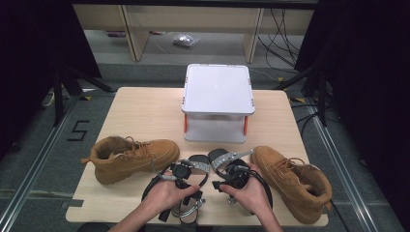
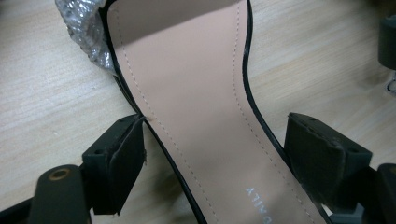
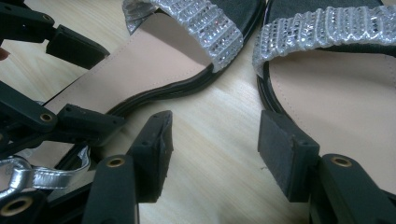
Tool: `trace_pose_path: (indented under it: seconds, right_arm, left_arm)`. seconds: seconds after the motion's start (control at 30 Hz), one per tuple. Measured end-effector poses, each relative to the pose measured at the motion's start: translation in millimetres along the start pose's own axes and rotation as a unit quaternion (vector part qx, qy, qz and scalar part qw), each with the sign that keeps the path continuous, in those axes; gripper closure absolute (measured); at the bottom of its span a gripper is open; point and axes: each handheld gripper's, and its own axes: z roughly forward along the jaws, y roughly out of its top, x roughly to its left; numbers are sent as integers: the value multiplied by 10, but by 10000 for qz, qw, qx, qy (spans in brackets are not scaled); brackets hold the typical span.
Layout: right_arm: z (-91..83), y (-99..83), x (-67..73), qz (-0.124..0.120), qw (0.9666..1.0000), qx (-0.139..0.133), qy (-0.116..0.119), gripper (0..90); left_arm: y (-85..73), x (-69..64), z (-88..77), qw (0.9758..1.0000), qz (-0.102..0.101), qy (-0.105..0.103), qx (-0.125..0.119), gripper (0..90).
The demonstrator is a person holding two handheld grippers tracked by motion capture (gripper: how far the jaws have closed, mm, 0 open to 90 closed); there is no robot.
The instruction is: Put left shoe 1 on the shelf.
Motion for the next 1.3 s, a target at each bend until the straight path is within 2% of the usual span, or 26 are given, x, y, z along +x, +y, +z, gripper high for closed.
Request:
trace_pose_path:
  seconds: [0.03,0.1,0.13,0.17,0.23,0.3,0.4,0.47,0.5,0.53,0.7,0.73,0.83,0.87,0.9,0.97,1.0,1.03,1.07,1.1,1.17,1.2,1.3]
  right_arm:
    - [7,1,-9,-92,9999,-42,-33,455]
    - [11,1,-16,-177,9998,-72,-19,454]
    - [13,-1,-13,-166,9998,-60,-17,453]
    - [9,-3,-1,-57,10000,12,-11,452]
    - [4,-5,10,45,10000,45,-35,452]
    - [9,-3,-5,-53,10000,8,-43,451]
    - [11,-3,11,44,10000,55,5,450]
    - [20,0,-11,-123,9999,7,-14,449]
    - [16,-4,7,1,10000,51,-16,448]
    - [14,-4,4,-19,10000,54,-34,448]
    - [25,-4,4,-36,10000,41,-22,448]
    - [24,-4,6,-29,10000,46,-16,448]
    - [24,-4,-3,-70,10000,35,-35,448]
    - [25,-4,-4,-73,10000,35,-39,448]
    - [22,-4,0,-36,10000,57,-68,448]
    - [20,-6,-3,-78,10000,33,-38,448]
    - [14,-8,9,16,10000,64,-2,448]
    - [8,-7,1,-19,10000,57,-67,448]
    - [17,-6,-16,-141,9999,-29,-26,448]
    - [9,-6,-8,-78,10000,-2,-14,448]
    - [11,-7,-23,-149,9999,-32,-41,448]
    - [0,-9,-5,-25,10000,38,-41,448]
    - [-3,-8,-11,-50,10000,13,-23,448]
  left_arm:
    - [18,1,1,9999,-23,11,98,206]
    - [25,9,1,9999,-11,-1,130,213]
    - [35,21,-5,9998,38,6,184,219]
    - [43,42,-10,9996,91,-32,254,226]
    - [50,50,-6,9996,41,-82,272,238]
    - [61,59,2,9994,61,-88,322,244]
    - [76,44,7,9992,77,-65,398,242]
    - [72,35,18,9989,170,-56,426,231]
    - [67,22,26,9989,202,-52,412,224]
    - [68,17,26,9986,265,-24,451,219]
    - [57,-21,57,9986,310,34,427,194]
    - [50,-28,78,9990,282,61,355,181]
    - [46,-45,109,9989,265,117,379,155]
    - [47,-56,110,9985,177,306,419,154]
    - [48,-67,137,9986,-58,200,478,165]
    - [54,-55,139,9986,-84,189,496,198]
    - [57,-48,135,9985,-91,172,516,203]
    - [58,-40,132,9984,-70,150,532,206]
    - [62,-36,126,9982,-125,132,573,240]
    - [68,-32,120,9978,-163,108,632,240]
    - [76,-2,99,9971,-47,115,755,262]
    - [74,8,93,9971,1,158,751,275]
    - [77,45,57,9966,41,299,763,314]
